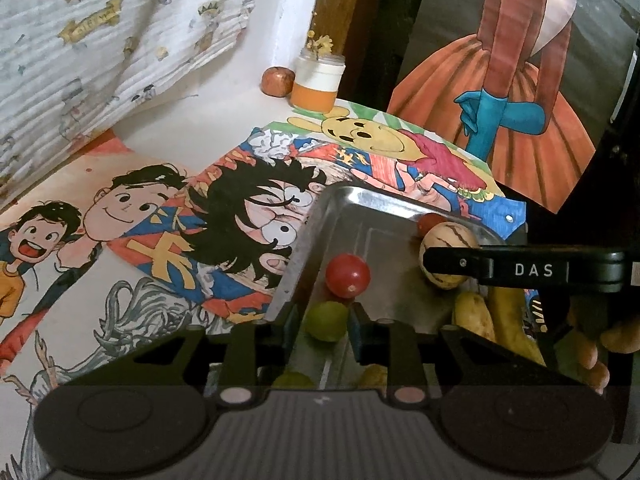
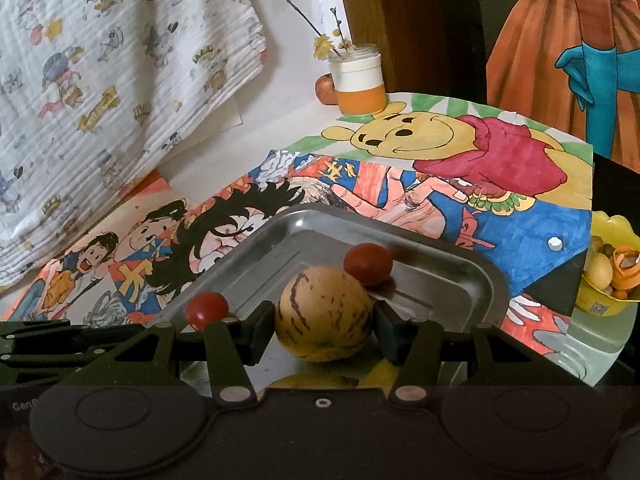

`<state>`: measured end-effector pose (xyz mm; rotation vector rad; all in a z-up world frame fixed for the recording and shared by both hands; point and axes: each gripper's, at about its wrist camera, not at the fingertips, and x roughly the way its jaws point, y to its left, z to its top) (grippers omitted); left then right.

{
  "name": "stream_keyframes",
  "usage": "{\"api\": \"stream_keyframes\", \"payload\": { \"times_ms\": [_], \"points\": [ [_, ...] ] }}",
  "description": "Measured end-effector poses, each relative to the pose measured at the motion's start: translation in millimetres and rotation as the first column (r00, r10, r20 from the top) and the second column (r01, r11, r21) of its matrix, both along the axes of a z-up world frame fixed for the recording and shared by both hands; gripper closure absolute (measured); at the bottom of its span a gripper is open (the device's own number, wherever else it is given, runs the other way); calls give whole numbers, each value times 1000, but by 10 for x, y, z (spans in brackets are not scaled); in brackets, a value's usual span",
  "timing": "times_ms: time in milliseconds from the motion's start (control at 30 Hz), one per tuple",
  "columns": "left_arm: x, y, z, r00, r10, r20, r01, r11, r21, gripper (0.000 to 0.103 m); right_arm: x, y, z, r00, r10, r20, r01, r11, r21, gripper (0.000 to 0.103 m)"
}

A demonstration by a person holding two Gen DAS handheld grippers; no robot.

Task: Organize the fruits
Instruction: 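Lower both grippers and open them to set melon and grape on the tray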

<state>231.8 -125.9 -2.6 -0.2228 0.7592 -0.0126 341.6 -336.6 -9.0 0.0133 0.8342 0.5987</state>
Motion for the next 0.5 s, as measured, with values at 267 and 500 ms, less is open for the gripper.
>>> {"api": "stream_keyframes", "payload": {
  "times_ms": [267, 500],
  "points": [
    [-32, 40, 54, 1000, 26, 10, -26, 1000, 0, 62, -57, -28, 24, 1000, -18, 11, 17, 1000, 23, 45],
    [-74, 119, 109, 998, 65, 25, -65, 998, 1, 44, -108, -72, 49, 999, -41, 19, 39, 998, 52, 36]
  ]
}}
